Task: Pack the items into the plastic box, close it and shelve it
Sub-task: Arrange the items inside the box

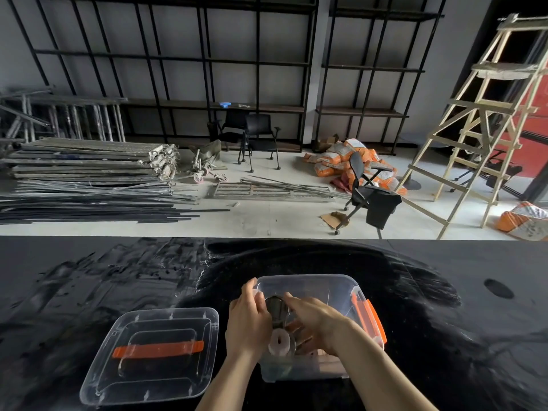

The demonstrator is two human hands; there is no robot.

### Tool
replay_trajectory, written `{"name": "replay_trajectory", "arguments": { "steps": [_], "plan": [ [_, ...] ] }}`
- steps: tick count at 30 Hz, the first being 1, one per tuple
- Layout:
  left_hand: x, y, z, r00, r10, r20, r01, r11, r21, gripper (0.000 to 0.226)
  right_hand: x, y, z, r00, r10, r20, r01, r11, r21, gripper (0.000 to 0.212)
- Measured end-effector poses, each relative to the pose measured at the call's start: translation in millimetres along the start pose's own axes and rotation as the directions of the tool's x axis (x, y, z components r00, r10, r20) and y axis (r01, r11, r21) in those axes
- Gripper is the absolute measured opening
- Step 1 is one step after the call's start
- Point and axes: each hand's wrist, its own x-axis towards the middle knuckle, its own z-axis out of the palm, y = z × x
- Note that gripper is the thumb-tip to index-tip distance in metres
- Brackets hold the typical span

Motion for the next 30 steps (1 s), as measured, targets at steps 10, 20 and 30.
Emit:
{"name": "replay_trajectory", "arguments": {
  "steps": [10,20,30],
  "plan": [
    [-0.2,-1.1,0.4,1.0,0.018,0.0,-0.018,1.0,-0.006,0.04,9.1,18.4,-37.1,0.947,-0.319,-0.034,0.146,0.522,-0.84,0.03],
    [-0.3,-2.5,0.6,0.998,0.057,-0.001,-0.057,0.998,0.036,0.04,10.2,8.5,-36.2,0.96,0.012,0.279,0.278,0.048,-0.959,0.059],
    [-0.8,-0.8,1.2,0.998,0.059,-0.015,-0.057,0.996,0.072,0.04,23.4,11.8,-32.5,0.954,0.024,0.298,0.299,-0.071,-0.952,0.048]
  ]
}}
